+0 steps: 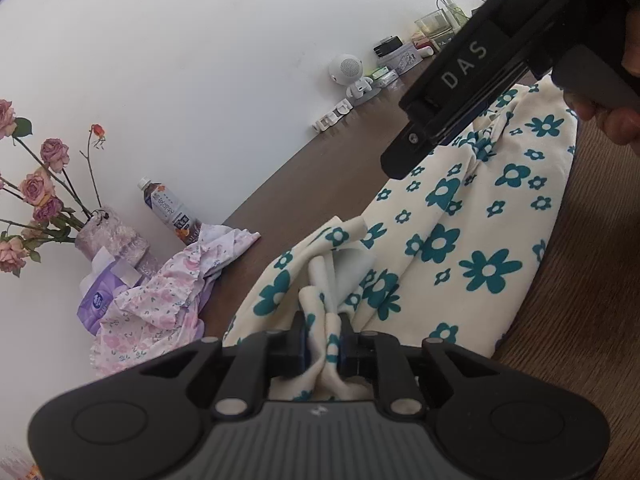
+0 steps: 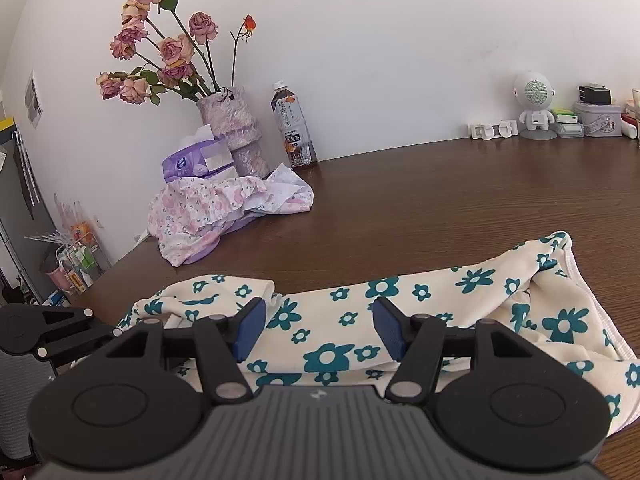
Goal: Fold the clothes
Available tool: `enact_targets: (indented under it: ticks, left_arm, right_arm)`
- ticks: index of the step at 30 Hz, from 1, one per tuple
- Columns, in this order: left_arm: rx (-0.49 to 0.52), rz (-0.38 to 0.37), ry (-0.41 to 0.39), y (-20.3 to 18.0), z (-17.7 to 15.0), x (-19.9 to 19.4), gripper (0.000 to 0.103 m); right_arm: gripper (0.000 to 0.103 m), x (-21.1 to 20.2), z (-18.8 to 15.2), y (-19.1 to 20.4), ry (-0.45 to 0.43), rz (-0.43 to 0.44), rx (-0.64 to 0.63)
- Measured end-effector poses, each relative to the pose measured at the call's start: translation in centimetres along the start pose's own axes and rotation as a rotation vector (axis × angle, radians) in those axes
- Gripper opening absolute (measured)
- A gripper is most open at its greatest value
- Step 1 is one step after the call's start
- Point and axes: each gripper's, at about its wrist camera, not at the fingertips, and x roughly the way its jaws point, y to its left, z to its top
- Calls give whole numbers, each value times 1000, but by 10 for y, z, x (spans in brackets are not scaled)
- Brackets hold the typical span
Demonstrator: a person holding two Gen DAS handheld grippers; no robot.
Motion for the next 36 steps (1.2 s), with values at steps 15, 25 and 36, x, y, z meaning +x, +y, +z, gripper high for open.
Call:
enact_targets:
  ticks: [15, 25, 36]
  left_arm:
    - [-325, -263, -139, 60, -18, -72, 59]
    - [-578, -208, -51, 137, -54, -50, 59]
    - [-898, -436, 98, 160, -89, 40, 34]
  right_arm:
    - [63, 1, 7, 3, 21, 48, 42]
    - [59, 40, 20, 27, 149, 162, 111]
    - [14, 91, 21, 48, 294, 213, 64]
